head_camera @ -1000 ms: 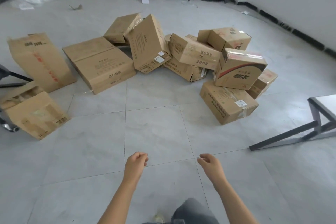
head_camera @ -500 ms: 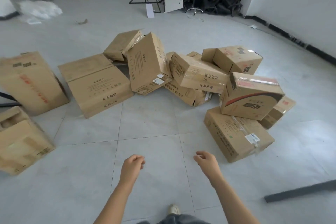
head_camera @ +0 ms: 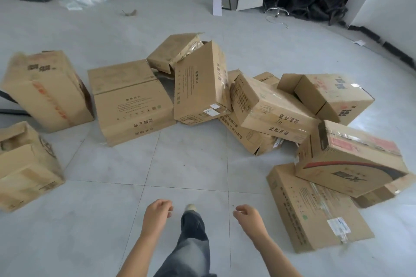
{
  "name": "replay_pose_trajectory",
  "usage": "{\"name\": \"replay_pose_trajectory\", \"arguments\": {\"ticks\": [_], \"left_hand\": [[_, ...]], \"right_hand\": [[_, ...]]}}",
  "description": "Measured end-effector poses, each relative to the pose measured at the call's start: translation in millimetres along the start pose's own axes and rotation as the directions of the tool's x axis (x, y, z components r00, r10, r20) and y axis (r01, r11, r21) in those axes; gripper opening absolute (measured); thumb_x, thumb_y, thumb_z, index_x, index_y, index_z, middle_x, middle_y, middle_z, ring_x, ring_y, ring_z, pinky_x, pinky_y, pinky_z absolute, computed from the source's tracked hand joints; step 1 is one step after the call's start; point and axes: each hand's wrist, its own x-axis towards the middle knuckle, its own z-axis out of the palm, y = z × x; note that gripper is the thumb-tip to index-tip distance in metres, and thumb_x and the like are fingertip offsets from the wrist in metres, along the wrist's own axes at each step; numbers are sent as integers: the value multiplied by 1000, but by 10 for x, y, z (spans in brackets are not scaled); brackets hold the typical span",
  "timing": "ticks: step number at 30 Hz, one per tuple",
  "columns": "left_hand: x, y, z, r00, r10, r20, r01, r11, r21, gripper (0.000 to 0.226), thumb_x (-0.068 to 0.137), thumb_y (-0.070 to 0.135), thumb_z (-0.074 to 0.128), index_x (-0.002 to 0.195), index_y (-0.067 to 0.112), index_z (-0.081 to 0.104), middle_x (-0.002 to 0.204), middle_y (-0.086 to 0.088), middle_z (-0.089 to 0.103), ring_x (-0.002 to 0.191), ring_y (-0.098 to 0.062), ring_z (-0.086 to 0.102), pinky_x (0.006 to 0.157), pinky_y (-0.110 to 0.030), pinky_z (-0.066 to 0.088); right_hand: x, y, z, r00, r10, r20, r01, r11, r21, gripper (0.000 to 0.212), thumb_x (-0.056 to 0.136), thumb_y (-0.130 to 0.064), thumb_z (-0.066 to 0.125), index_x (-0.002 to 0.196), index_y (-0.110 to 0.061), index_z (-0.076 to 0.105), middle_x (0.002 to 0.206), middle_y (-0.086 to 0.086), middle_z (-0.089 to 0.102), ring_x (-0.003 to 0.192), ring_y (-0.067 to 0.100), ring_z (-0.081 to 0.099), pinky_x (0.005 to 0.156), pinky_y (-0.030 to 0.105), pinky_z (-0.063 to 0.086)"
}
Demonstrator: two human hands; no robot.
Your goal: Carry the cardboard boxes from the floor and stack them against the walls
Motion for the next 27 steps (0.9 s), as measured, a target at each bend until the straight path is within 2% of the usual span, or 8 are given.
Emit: {"name": "replay_pose_trajectory", "arguments": {"ticks": [4, 7, 11, 16, 20, 23, 25, 27], "left_hand": [[686, 491, 176, 1000, -23, -18, 22, 999, -39, 16, 91, 8, 52, 76, 6, 58, 83, -12, 62, 73, -24, 56, 65, -28, 39], [1225, 1031, 322, 1000, -7, -6, 7, 999, -47, 19, 90, 6, 51, 72, 8, 56, 78, -11, 61, 72, -24, 55, 63, -26, 38], [1747, 1711, 532, 998, 48, 42, -46, 998, -47, 18, 87, 15, 55, 70, 11, 57, 77, -8, 62, 69, -21, 56, 63, -25, 38], [2161, 2008, 702, 997, -13, 70, 15, 999, -31, 18, 88, 14, 55, 69, 12, 57, 78, -8, 63, 73, -22, 58, 66, -27, 39], [2509, 2327, 762, 999, -39, 23, 40, 999, -28, 24, 60, 32, 48, 69, 11, 56, 75, -7, 62, 70, -21, 58, 69, -29, 39], [2795, 2619, 849, 1000, -16, -22, 15, 999, -49, 22, 62, 31, 49, 68, 11, 56, 75, -8, 61, 70, -21, 58, 66, -27, 38], [2998, 2834, 951, 999, 7, -53, -11, 998, -68, 19, 69, 30, 52, 68, 11, 56, 75, -7, 61, 71, -22, 57, 65, -26, 38], [3203, 3056, 1091, 996, 20, -85, -27, 996, -86, 22, 63, 32, 49, 68, 11, 56, 76, -6, 61, 70, -19, 57, 65, -27, 37]], "right_hand": [[634, -403, -163, 999, 16, 28, -14, 998, -55, 35, 91, -19, 52, 124, -8, 54, 102, 2, 56, 91, 16, 54, 76, 22, 37], [1123, -848, -433, 999, 27, -25, -27, 999, -16, 35, 92, -18, 49, 125, -6, 52, 104, 3, 56, 89, 16, 55, 68, 24, 40], [1670, -1362, -635, 998, 12, -67, -8, 999, 52, 35, 93, -17, 49, 125, -5, 52, 102, 5, 57, 90, 18, 54, 72, 26, 41], [2119, -1688, -627, 998, 56, -11, -56, 998, 30, 33, 92, -16, 50, 123, -6, 53, 101, 5, 56, 90, 19, 53, 71, 25, 40], [2604, -1984, -750, 999, 44, -25, -43, 999, 27, 31, 92, -13, 50, 121, -3, 54, 100, 7, 57, 88, 21, 53, 70, 24, 42], [2996, -2254, -859, 1000, 9, -23, -9, 1000, 27, 30, 92, -12, 51, 119, -2, 56, 97, 8, 60, 85, 20, 54, 70, 24, 42], [3285, -2446, -954, 1000, -13, 18, 12, 1000, 16, 31, 91, -12, 51, 121, -3, 54, 87, 1, 58, 80, 16, 53, 65, 22, 42], [3615, -2648, -1098, 998, -41, 57, 41, 999, 3, 33, 91, -13, 50, 123, -3, 52, 81, -5, 52, 79, 14, 51, 61, 19, 40]]}}
